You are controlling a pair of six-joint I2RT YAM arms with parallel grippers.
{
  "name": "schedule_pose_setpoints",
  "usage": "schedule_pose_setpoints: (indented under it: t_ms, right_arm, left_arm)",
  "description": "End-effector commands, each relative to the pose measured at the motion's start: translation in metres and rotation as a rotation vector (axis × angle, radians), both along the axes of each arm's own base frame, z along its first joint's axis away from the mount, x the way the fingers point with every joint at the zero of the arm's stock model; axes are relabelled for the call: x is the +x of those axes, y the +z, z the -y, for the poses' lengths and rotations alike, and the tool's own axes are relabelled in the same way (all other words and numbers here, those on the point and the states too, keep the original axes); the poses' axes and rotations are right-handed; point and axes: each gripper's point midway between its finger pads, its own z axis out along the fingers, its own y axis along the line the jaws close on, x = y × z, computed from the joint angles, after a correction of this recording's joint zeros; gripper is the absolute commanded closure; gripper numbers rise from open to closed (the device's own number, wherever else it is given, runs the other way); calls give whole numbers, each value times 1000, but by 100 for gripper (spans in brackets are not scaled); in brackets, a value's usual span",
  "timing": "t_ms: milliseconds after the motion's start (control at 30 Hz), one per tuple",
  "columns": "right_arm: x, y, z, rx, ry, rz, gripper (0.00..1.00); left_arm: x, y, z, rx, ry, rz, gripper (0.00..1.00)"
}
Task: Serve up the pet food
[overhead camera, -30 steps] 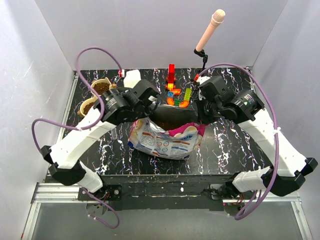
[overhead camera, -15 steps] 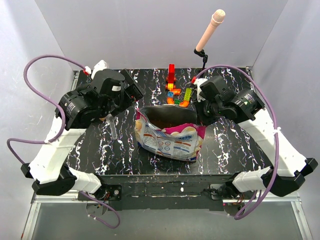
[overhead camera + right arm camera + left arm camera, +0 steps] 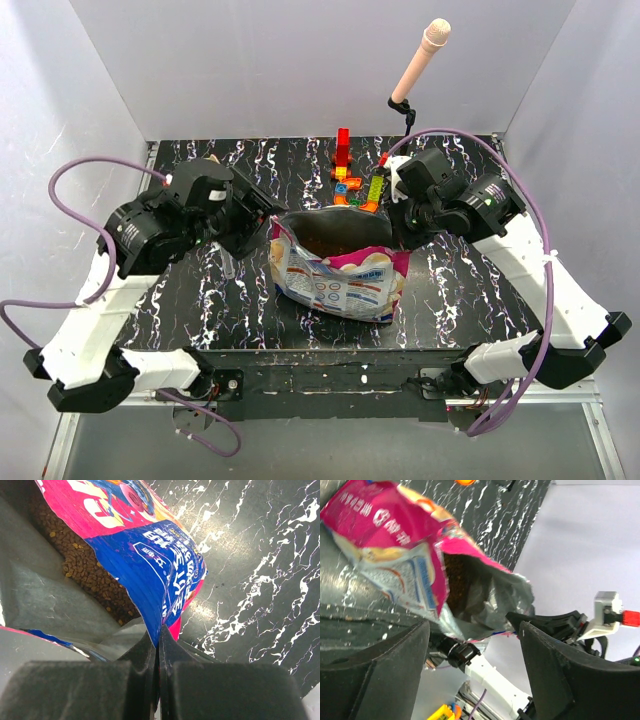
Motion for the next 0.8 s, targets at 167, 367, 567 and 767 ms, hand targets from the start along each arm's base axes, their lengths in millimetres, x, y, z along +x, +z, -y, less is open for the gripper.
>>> schedule_pose_setpoints:
  t_ms: [167,367,567,767]
  right_arm:
    - [6,36,-7,114,23,117,99]
    - [3,34,-4,122,24,124,99]
    - [5,25,10,38,64,169,99]
    - [-21,66,-34,213,306,216,91]
  left_arm:
    - [-32,-93,-5,121,-34,-365,24]
    - [-14,-115,16,61,-74,-403,54]
    - [19,-73,-14,129,63,-202,100]
    - [46,-52,9,30,43,-101,100]
